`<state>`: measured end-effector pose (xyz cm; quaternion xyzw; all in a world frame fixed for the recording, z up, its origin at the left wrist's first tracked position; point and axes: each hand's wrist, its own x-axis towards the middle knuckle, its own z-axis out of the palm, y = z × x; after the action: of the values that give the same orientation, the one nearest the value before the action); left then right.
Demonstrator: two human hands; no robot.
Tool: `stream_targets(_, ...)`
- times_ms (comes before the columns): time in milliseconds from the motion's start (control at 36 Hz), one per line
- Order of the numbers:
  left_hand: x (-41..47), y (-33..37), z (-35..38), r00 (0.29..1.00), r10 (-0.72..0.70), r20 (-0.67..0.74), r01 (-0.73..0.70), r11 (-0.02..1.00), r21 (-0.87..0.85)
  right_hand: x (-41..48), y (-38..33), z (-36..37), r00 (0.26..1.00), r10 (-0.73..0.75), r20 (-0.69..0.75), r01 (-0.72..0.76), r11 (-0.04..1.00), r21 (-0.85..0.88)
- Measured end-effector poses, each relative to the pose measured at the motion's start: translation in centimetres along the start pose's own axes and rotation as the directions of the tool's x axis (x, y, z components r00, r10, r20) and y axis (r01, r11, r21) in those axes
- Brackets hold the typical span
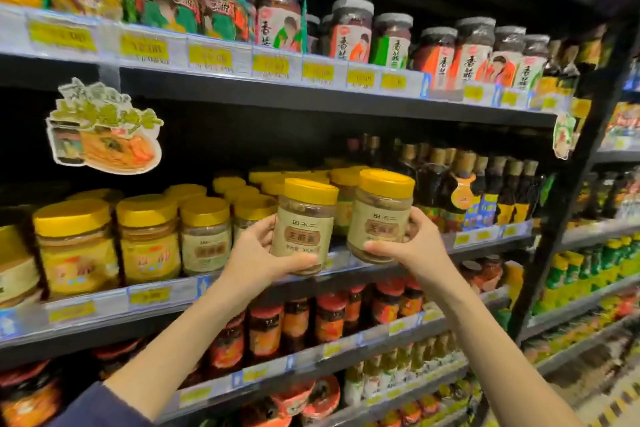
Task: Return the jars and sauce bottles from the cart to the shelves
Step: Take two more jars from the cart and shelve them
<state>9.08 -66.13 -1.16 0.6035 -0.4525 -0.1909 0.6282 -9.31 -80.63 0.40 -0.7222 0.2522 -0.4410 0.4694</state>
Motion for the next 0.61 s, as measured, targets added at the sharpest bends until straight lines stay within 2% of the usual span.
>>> stream_targets(222,3.9,-0.8,-1.9,0.999,0.029,-0.038,-0.028,0.999,0.024,6.7,2.0,2.7,0.999,-0.019,0.043,0.020,1.000,-0.010)
stream_targets(611,2.5,-0.4,-2.5,0.994,0.012,-0.109,-0.001,0.996,0.093,11.3,5.0,6.6,0.971,-0.002,0.241,0.008,1.000,-0.024)
